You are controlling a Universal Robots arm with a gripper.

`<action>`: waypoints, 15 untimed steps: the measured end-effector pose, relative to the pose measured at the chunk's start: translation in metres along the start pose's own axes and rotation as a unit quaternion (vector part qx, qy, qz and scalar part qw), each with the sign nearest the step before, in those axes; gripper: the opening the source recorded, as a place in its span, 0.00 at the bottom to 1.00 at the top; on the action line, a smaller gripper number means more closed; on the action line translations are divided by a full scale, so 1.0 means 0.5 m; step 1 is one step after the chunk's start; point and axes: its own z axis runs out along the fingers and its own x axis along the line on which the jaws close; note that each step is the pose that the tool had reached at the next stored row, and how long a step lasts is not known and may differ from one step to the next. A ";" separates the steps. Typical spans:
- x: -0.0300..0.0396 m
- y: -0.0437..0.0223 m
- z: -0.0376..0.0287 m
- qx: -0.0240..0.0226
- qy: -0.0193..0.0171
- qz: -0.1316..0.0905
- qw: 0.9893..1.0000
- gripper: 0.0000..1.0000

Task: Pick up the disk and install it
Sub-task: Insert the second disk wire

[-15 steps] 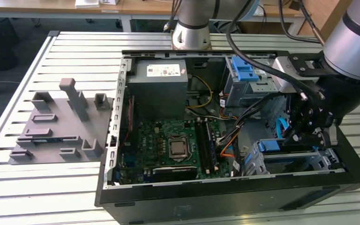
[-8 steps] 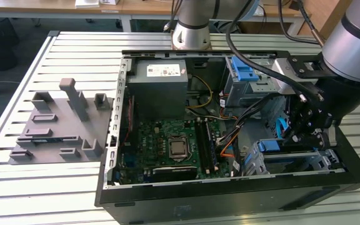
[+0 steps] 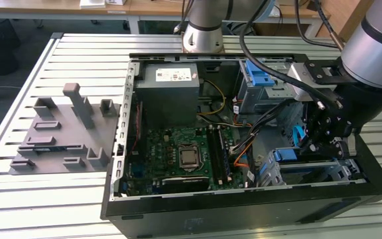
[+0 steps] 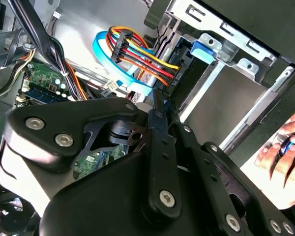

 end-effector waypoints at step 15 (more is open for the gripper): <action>0.000 0.000 -0.001 0.000 -0.001 0.000 1.000 0.36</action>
